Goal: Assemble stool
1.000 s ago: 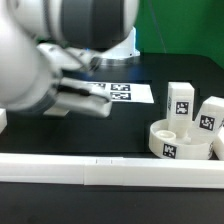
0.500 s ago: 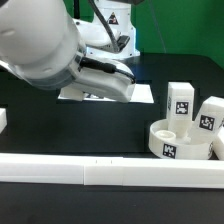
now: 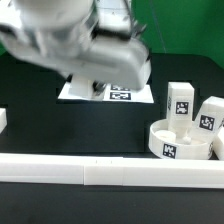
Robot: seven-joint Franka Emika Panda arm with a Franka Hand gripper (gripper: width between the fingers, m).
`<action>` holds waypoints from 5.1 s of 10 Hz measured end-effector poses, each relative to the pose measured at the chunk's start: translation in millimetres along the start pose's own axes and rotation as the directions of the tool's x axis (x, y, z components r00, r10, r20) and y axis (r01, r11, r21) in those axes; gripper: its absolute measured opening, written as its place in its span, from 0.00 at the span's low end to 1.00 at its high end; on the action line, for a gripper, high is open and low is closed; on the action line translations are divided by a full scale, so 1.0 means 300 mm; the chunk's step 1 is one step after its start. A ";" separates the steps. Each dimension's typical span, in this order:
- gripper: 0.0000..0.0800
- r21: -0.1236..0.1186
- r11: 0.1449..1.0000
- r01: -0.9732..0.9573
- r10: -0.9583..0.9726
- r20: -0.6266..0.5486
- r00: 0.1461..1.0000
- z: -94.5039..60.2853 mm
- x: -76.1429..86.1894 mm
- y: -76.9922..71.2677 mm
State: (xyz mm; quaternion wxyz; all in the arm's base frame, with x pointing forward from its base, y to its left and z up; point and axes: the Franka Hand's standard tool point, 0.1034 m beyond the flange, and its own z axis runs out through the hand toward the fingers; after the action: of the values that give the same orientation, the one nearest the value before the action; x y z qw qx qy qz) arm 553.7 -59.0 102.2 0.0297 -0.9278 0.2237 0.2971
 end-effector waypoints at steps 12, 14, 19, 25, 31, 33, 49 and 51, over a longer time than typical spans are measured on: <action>0.41 0.120 0.988 0.094 0.018 -0.706 0.708 -0.077 -0.020 -0.258; 0.41 0.135 0.984 0.116 0.024 -0.747 0.664 -0.090 -0.029 -0.293; 0.41 0.170 0.972 0.163 0.047 -0.817 0.574 -0.117 -0.041 -0.380; 0.41 0.169 0.963 0.208 0.057 -0.888 0.456 -0.081 -0.082 -0.407; 0.41 0.159 0.966 0.204 0.051 -0.889 0.454 -0.044 -0.085 -0.395; 0.41 0.158 0.966 0.203 0.049 -0.888 0.456 -0.038 -0.085 -0.392; 0.41 0.169 0.958 0.233 0.062 -0.911 0.409 0.003 -0.084 -0.377; 0.41 0.163 0.958 0.235 0.053 -0.908 0.416 0.021 -0.089 -0.383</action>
Offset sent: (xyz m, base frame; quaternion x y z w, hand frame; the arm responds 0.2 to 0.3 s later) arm 0.0000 0.0000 0.0000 0.0000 0.1938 0.0000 0.9810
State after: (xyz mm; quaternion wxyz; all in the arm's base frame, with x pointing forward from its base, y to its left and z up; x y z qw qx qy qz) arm 580.9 56.0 103.2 0.0449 -0.9387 0.1907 -0.2837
